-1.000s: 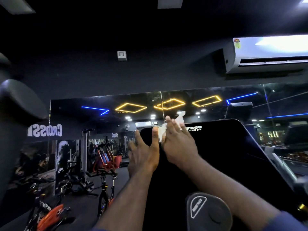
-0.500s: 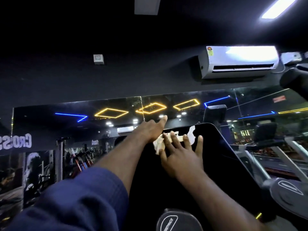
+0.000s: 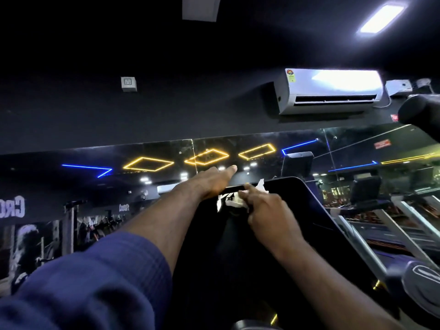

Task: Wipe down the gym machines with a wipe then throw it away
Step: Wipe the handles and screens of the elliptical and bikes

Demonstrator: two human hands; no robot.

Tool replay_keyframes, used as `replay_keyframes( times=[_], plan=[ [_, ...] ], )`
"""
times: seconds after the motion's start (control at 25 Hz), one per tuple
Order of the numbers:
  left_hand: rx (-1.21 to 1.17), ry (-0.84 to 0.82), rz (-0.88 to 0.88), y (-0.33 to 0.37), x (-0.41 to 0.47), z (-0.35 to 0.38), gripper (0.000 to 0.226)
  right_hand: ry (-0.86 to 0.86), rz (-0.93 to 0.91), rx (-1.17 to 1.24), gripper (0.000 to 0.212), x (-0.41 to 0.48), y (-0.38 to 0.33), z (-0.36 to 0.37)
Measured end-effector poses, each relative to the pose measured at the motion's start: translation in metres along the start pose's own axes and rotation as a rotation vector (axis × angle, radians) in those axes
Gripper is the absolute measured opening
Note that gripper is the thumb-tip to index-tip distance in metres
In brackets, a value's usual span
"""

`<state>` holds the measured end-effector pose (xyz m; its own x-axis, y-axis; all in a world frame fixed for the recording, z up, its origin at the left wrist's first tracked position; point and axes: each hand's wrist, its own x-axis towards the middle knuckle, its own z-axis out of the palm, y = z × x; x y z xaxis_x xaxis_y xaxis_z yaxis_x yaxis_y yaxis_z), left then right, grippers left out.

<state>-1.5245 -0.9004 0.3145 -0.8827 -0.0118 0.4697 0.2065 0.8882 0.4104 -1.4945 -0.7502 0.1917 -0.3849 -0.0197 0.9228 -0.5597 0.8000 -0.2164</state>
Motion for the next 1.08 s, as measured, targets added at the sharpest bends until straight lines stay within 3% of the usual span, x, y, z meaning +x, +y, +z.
replay_keyframes(
  times=[0.16,0.52,0.56,0.76,0.88,1.0,1.08],
  plan=[
    [-0.023,-0.007,0.014,0.0,-0.002,0.0,0.095,0.218,-0.003,0.097,0.034,0.013,0.025,0.006],
    [-0.014,0.015,0.027,0.002,-0.012,0.005,0.092,0.126,-0.054,-0.086,0.015,-0.003,0.018,0.002],
    [-0.013,0.012,0.024,0.001,-0.012,0.004,0.094,0.11,-0.026,-0.122,0.01,-0.008,0.014,0.0],
    [-0.057,0.005,0.027,-0.003,-0.013,0.007,0.098,0.138,0.329,-0.305,0.023,0.028,0.033,-0.026],
    [-0.087,0.006,0.037,-0.004,-0.013,0.009,0.101,0.082,0.196,-0.227,0.02,0.037,-0.005,-0.014],
    [-0.057,0.018,0.023,-0.003,-0.016,0.007,0.106,-0.035,-0.019,-0.169,0.016,-0.009,-0.034,-0.002],
    [-0.019,0.011,0.036,0.002,-0.018,0.009,0.103,-0.005,0.077,-0.228,0.018,-0.019,0.001,-0.015]
  ],
)
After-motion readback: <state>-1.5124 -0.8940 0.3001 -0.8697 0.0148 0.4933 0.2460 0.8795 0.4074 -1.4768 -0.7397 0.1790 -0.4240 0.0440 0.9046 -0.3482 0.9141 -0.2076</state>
